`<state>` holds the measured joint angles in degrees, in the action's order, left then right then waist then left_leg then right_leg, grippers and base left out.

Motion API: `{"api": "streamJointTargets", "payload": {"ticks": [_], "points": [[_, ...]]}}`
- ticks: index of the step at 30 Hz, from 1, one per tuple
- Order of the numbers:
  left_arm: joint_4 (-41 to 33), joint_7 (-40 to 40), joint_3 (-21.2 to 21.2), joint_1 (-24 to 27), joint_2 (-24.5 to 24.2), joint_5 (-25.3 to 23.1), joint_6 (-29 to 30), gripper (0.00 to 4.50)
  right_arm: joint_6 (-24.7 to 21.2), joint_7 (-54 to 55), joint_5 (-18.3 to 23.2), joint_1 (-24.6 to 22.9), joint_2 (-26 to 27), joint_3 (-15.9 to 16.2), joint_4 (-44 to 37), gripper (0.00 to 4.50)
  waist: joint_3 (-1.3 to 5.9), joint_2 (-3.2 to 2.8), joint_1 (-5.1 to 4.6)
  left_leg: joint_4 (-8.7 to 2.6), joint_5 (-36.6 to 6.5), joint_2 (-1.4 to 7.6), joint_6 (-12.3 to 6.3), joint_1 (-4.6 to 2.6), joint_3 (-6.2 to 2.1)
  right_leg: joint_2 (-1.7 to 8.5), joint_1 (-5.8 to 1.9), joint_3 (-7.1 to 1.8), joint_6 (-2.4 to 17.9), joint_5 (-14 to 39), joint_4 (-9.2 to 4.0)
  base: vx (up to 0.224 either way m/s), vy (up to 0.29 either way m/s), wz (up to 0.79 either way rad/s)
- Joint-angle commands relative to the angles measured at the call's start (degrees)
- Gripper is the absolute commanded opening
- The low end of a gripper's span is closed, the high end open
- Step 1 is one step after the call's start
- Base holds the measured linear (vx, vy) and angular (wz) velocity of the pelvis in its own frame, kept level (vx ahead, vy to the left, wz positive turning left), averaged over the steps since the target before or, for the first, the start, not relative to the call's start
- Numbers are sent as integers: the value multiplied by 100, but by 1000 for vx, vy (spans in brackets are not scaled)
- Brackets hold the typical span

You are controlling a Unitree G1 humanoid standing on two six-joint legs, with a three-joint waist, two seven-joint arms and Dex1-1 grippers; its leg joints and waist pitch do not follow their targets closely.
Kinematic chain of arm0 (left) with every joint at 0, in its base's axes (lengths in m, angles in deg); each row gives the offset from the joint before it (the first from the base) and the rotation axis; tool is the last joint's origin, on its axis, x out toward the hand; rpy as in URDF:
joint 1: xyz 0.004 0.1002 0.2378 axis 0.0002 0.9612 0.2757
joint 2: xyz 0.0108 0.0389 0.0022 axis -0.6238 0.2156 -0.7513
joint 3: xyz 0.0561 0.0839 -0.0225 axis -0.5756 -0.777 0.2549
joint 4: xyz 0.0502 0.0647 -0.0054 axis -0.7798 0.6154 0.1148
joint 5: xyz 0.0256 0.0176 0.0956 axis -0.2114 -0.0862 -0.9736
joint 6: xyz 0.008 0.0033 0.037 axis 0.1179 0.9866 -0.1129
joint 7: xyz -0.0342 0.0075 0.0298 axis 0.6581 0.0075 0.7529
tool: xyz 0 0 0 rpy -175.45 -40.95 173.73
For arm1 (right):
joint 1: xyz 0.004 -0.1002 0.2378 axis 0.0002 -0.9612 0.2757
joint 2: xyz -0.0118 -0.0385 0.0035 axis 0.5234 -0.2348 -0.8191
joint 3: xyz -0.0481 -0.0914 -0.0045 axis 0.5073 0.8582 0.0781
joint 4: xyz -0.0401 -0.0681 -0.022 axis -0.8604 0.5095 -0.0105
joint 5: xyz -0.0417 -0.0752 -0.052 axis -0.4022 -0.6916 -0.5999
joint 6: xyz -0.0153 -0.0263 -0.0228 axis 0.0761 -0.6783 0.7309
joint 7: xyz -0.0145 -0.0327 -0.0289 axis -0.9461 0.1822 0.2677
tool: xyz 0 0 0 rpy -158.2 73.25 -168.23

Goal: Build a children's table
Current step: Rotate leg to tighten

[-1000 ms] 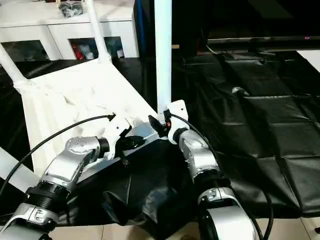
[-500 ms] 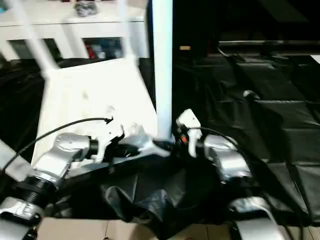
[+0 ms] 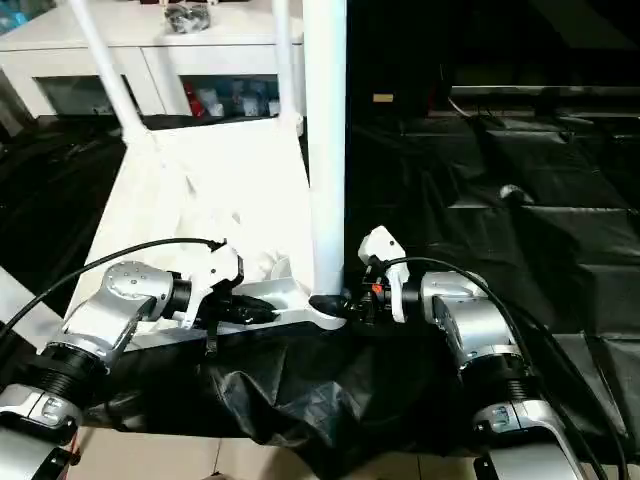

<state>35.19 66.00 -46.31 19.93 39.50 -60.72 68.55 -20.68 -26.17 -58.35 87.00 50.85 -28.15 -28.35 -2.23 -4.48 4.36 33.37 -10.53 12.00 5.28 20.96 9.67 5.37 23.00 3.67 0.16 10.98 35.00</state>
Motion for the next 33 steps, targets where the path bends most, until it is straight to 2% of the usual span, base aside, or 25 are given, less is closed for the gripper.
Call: {"api": "streamJointTargets", "payload": {"ticks": [1, 6, 7, 8, 9, 10, 11, 12, 13, 14, 15, 16, 17, 19, 21, 22, 23, 25, 27, 29, 33], "points": [[-13, -361, -44, -296, 287, 32, -92, 0, -111, -768, 213, -161, 444, 861, -328, 256, 340, 57, -13, -363, -1167, 68, -369, -21, 32, 213, -311, -173, 1361, 1066, -438, 0, 0, 0], [-19, -574, -4, -258, 351, 14, -78, 0, 54, -317, 128, -158, 590, 701, -211, 252, 347, 56, 0, -354, -1092, 63, -382, -14, 34, 212, -314, -171, 1380, 909, -425, 0, 0, 0], [7, -832, 49, -279, 454, -22, -38, 0, 255, 340, 2, -92, 836, 502, 81, 251, 342, 56, -5, -358, -1099, 66, -354, -11, 36, 226, -301, -177, 1364, 961, -432, 0, 0, 0], [7, -832, 49, -279, 454, -22, -38, 0, 255, 340, 2, -92, 836, 502, 81, 251, 335, 43, -23, -360, -1145, 56, -327, -14, 41, 225, -283, -178, 1359, 1038, -441, 0, 0, 0], [21, -942, 67, -291, 499, -39, -24, 0, 331, 612, -57, -63, 930, 428, 203, 249, 319, 62, -39, -387, -1281, 50, -266, -17, 25, 221, -301, -164, 1280, 1328, -469, 0, 0, 0], [35, -1140, 87, -307, 597, -72, 7, 0, 455, 1176, -167, 8, 1108, 298, 460, 249, 317, 65, -68, -394, -1349, 53, -215, -26, 20, 239, -287, -173, 1223, 1513, -482, 0, 0, 0], [35, -1140, 87, -307, 597, -72, 7, 0, 455, 1176, -167, 8, 1108, 298, 460, 249, 297, 59, -107, -403, -1408, 41, -191, -18, 24, 228, -277, -172, 1197, 1634, -497, 0, 0, 0], [35, -1140, 87, -307, 597, -72, 7, 0, 455, 1176, -167, 8, 1108, 298, 460, 248, 302, 63, -136, -414, -1455, 34, -176, -10, 3, 225, -309, -156, 1129, 1793, -512, 0, 0, 0], [42, -1486, 121, -330, 794, -112, 93, 0, 544, 2095, -299, 145, 1384, 66, 906, 248, 304, 62, -153, -409, -1474, 39, -197, -15, 10, 229, -288, -166, 1099, 1819, -521, 0, 0, 0], [61, -1712, 138, -337, 957, -125, 157, 0, 579, 2677, -355, 253, 1544, -88, 1220, 248, 287, 51, -207, -422, -1535, 41, -123, -16, 2, 240, -266, -167, 1100, 1942, -529, 0, 0, 0], [61, -1712, 138, -337, 957, -125, 157, 0, 579, 2677, -355, 253, 1544, -88, 1220, 248, 292, 53, -241, -425, -1537, 25, -98, -7, -4, 232, -280, -155, 1087, 1987, -528, 0, 0, 0], [97, -1924, 115, -341, 1145, -157, 210, 0, 596, 3218, -354, 389, 1720, -250, 1524, 248, 301, 46, -269, -427, -1519, 23, -91, 0, -17, 231, -294, -148, 1055, 1977, -529, 0, 0, 0], [124, -2120, 91, -341, 1326, -188, 256, 0, 682, 3760, -398, 532, 1874, -359, 1787, 248, 301, 21, -295, -419, -1583, 26, -91, -17, -18, 237, -269, -150, 1072, 1984, -537, 0, 0, 0], [137, -2225, 71, -337, 1431, -209, 279, 0, 750, 4064, -427, 615, 1959, -412, 1926, 248, 305, 37, -330, -415, -1615, 14, -131, -12, -6, 222, -271, -150, 1096, 1881, -552, 0, 0, 0], [139, -2294, 46, -332, 1507, -242, 285, 0, 863, 4232, -496, 682, 2019, -406, 2028, 248, 321, 33, -343, -403, -1562, 12, -204, -1, -3, 216, -282, -150, 1146, 1684, -539, 0, 0, 0], [74, -2322, -26, -297, 1594, -290, 273, 0, 1010, 4084, -560, 730, 2060, -336, 2086, 303, 329, 52, -351, -389, -1488, 13, -264, 5, 7, 213, -282, -154, 1202, 1496, -526, 0, 0, 0], [65, -2324, -34, -292, 1603, -295, 271, 0, 1026, 4063, -566, 735, 2065, -331, 2093, 303, 335, 47, -348, -384, -1439, 13, -297, 10, 6, 214, -294, -152, 1229, 1410, -517, 0, 0, 0], [-2, -2252, -74, -257, 1597, -296, 231, 0, 1028, 3734, -502, 738, 2047, -330, 2026, 335, 341, 43, -337, -374, -1246, 14, -412, 29, 12, 208, -313, -146, 1316, 1102, -487, 0, 0, 0], [-32, -2186, -74, -239, 1553, -298, 191, 0, 1133, 3592, -493, 775, 2018, -352, 2065, 335, 341, 37, -332, -372, -1256, 19, -448, 26, 14, 211, -321, -145, 1353, 1053, -481, 0, 0, 0], [-65, -1987, -99, -219, 1432, -271, 147, 0, 1299, 3401, -562, 815, 1889, -265, 2112, 360, 335, 17, -336, -380, -1388, 26, -439, 12, 16, 210, -313, -139, 1364, 1152, -495, 0, 0, 0], [-204, -1455, -173, -162, 1143, -183, 137, 0, 1498, 3031, -586, 902, 1566, -186, 2181, 360, 342, 38, -335, -373, -1342, 35, -479, 19, 14, 217, -321, -147, 1433, 1031, -479, 0, 0, 0]]}}
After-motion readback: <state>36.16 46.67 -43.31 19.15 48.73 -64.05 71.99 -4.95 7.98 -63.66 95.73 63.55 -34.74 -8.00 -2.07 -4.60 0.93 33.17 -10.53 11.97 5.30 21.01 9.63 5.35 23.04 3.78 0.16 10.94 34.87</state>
